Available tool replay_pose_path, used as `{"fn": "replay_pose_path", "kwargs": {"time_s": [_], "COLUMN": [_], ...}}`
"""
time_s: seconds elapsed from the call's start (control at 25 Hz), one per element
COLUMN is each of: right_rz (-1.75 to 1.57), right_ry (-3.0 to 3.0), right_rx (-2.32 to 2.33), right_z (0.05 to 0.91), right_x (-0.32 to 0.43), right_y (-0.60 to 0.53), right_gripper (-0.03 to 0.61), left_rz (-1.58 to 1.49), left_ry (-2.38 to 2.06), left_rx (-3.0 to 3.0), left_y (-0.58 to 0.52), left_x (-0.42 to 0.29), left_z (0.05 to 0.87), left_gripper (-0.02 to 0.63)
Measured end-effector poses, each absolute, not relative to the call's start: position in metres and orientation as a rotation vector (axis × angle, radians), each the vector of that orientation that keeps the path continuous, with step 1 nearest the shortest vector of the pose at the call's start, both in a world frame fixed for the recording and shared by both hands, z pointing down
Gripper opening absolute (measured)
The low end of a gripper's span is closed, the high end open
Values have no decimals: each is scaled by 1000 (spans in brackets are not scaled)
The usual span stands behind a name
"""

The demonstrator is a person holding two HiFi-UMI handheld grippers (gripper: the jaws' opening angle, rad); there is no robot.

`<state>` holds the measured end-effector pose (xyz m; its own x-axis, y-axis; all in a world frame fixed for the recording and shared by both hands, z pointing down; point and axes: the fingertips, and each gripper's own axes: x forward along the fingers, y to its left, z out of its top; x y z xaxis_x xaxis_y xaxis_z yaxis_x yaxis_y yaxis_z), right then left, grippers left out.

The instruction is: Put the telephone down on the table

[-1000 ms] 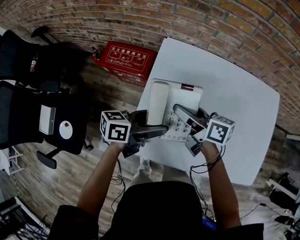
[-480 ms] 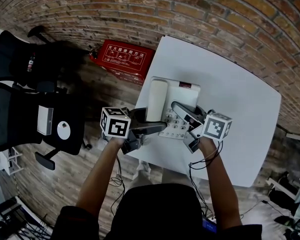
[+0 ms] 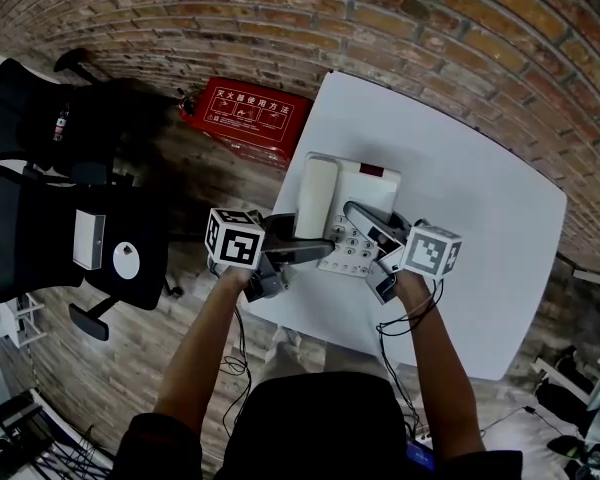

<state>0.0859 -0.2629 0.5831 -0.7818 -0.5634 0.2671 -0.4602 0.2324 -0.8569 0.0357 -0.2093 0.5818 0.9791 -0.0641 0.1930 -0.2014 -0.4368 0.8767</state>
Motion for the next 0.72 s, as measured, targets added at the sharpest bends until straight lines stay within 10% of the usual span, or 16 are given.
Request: {"fn": "replay_pose_path", "kwargs": {"time_s": [0.72], "right_rz": [-1654], "right_ry": [2325], "right_rx": [-1069], "right_z": [610], "right_x": [89], "right_y": [-277], "right_gripper": [301], "left_rz": [183], "left_ry": [-124], "left_rx": [1971], "left_y": [-225], "left_x": [39], "left_z": [608], "left_gripper": [417]}}
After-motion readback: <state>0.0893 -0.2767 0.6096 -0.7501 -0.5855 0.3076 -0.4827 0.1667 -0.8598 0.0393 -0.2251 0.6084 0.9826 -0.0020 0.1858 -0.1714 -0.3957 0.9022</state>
